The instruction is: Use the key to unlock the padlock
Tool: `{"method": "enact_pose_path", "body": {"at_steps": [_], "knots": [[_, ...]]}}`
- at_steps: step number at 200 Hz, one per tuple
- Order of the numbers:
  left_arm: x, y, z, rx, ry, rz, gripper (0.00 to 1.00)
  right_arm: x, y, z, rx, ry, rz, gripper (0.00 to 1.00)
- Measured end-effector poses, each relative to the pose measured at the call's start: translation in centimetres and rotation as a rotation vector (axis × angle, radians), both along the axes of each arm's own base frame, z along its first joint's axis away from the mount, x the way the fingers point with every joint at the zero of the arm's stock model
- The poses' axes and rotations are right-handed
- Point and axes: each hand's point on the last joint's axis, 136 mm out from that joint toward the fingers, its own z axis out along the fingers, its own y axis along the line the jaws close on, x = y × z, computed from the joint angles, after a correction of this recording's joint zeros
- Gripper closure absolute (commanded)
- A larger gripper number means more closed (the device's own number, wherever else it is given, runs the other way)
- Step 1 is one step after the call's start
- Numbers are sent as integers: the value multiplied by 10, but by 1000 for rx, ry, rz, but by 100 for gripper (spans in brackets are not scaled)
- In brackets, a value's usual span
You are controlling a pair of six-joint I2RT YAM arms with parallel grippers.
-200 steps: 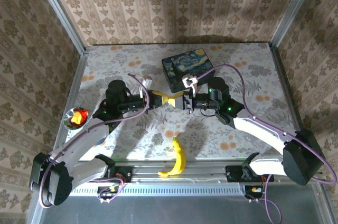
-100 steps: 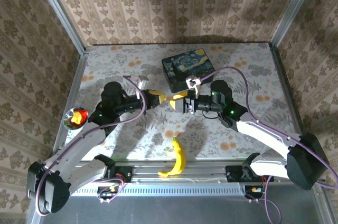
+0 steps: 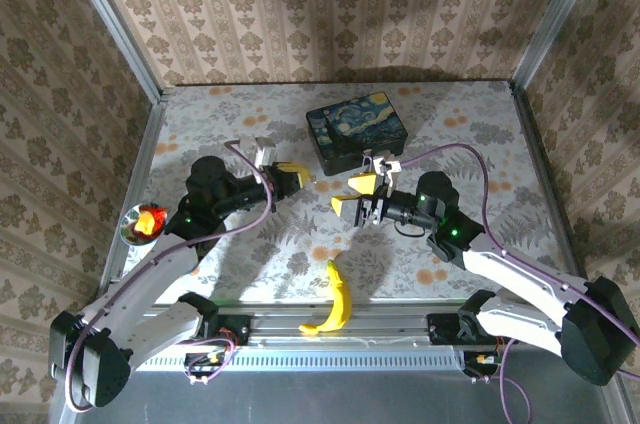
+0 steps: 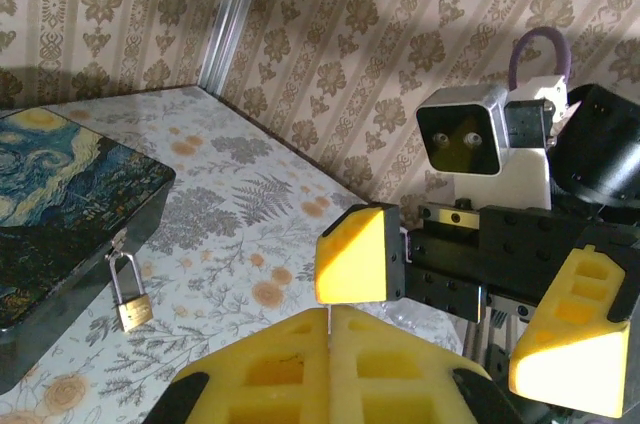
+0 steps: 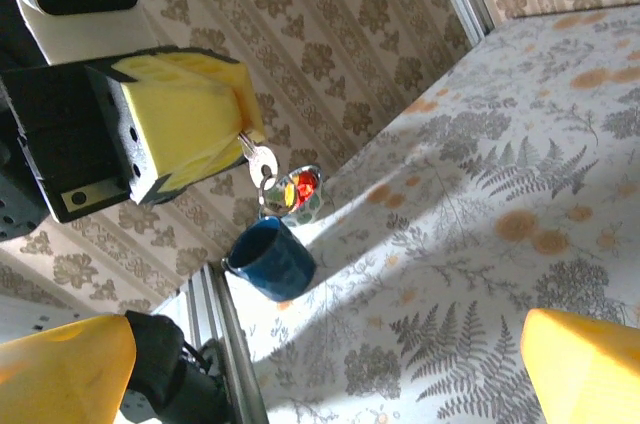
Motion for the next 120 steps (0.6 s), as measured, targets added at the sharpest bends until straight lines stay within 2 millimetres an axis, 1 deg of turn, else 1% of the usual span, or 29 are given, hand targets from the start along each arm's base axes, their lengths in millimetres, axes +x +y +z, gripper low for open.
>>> {"method": "enact_pose_path", "body": {"at_steps": [37, 72, 87, 120], "knots": [[2, -1, 5, -22, 2, 5, 100, 4, 4, 11, 64, -12, 2, 0], [3, 0, 10, -45, 3, 12, 100, 8, 11, 5, 84, 14, 24, 0], [4, 0, 13, -55, 1, 15, 100, 10, 14, 5, 98, 19, 36, 2], [4, 0, 18, -74, 0, 15, 100, 10, 23, 7, 126, 28, 78, 11]]}}
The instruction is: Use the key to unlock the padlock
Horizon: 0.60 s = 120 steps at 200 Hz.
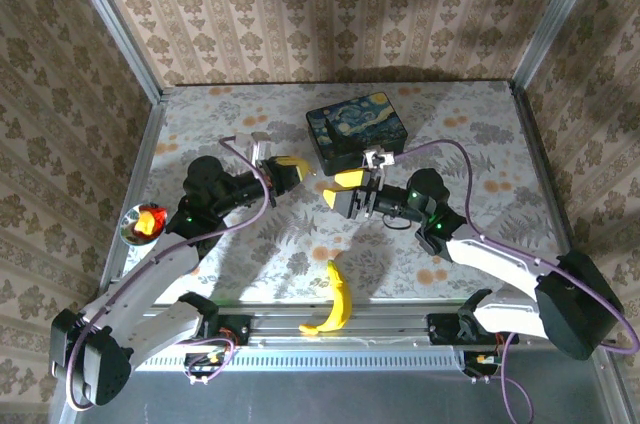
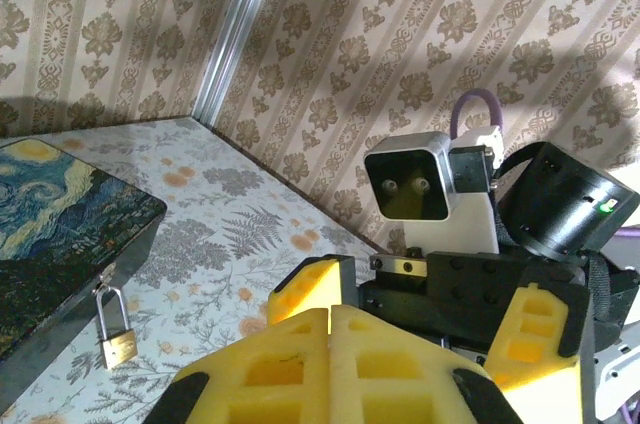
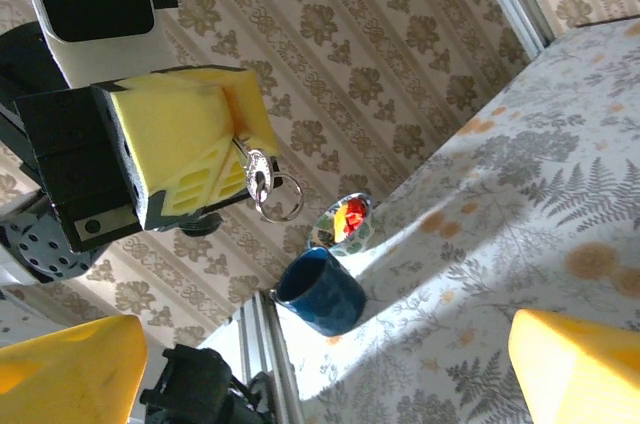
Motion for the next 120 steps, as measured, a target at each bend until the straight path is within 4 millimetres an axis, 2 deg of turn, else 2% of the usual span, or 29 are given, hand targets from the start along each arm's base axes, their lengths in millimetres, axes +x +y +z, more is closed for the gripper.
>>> {"method": "enact_pose_path", "body": {"at_steps": [120], "knots": [[-5, -1, 6, -40, 32, -30, 100, 2, 23, 37, 74, -87, 105, 50]]}}
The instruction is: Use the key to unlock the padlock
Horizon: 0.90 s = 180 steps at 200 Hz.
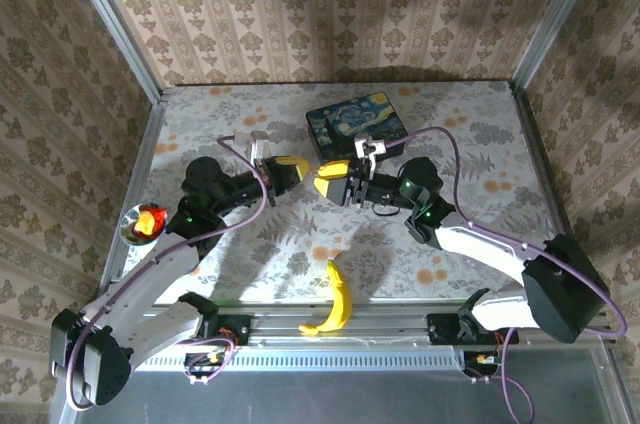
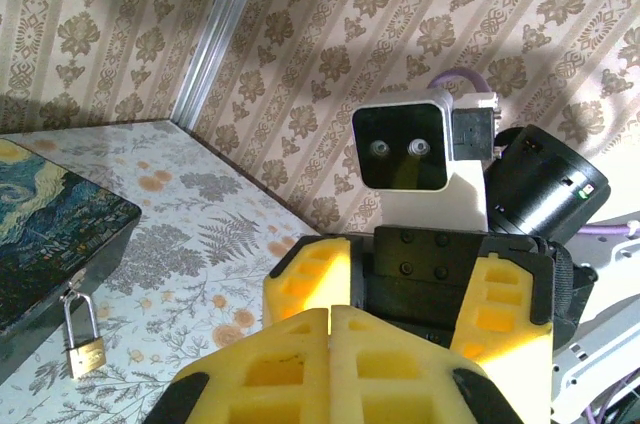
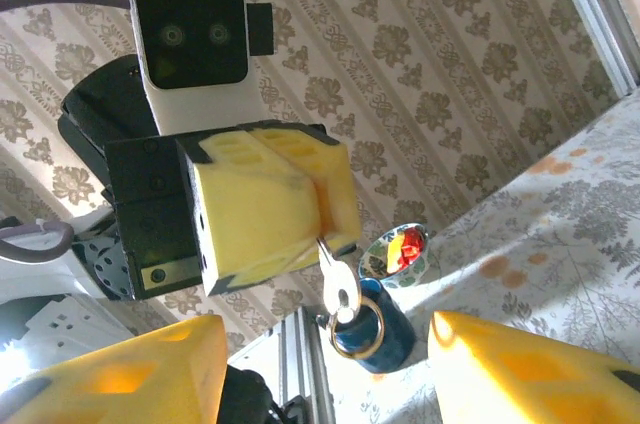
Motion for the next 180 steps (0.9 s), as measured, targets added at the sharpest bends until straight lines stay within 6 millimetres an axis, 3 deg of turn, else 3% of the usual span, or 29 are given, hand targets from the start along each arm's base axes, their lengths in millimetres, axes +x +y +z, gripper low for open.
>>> {"method": "enact_pose_path", "body": {"at_steps": [180], "knots": [[-3, -2, 2, -24, 6, -27, 100, 1, 8, 3, 4, 7, 44, 100]]}}
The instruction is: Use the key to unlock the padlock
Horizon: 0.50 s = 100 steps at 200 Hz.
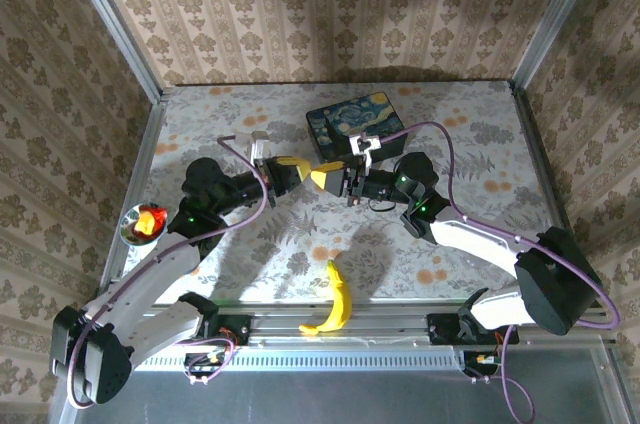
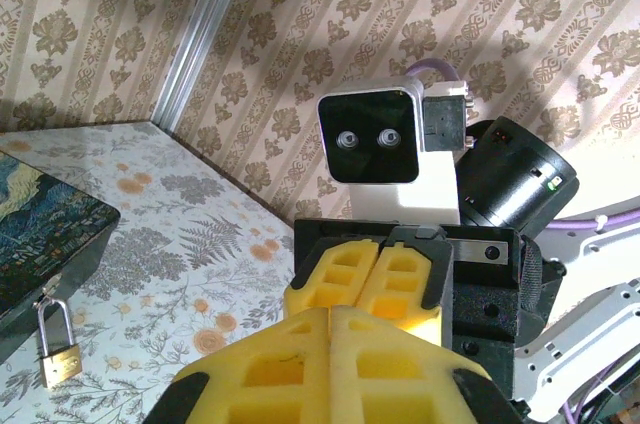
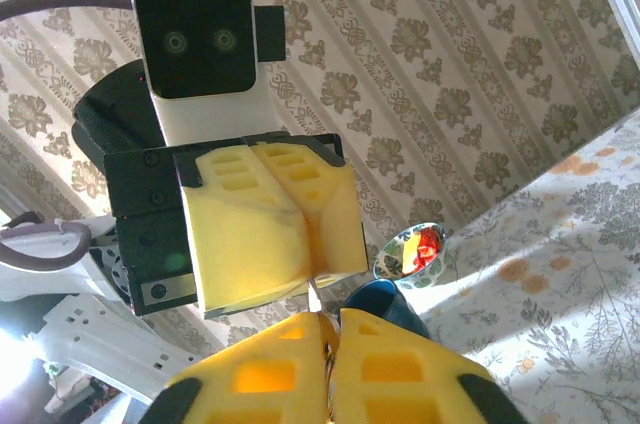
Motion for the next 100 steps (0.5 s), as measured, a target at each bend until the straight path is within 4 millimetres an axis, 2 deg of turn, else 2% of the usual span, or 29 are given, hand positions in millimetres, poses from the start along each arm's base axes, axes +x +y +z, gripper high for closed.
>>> {"method": "enact_pose_path", "body": {"at_steps": [39, 47, 58, 94, 100], "knots": [[2, 1, -4, -2, 16, 6, 100, 0, 0, -3, -14, -2, -3, 100], [2, 2, -5, -3, 25, 10, 93, 1, 0, -4, -19, 0, -6, 100], [4, 2, -8, -3, 36, 17, 77, 1, -1, -6, -31, 8, -14, 100], [20, 15, -10, -5, 72, 133, 7, -2, -12, -3, -77, 6, -70, 100], [22, 18, -10, -4, 74, 156, 0, -2, -15, -2, -85, 2, -85, 100]]}}
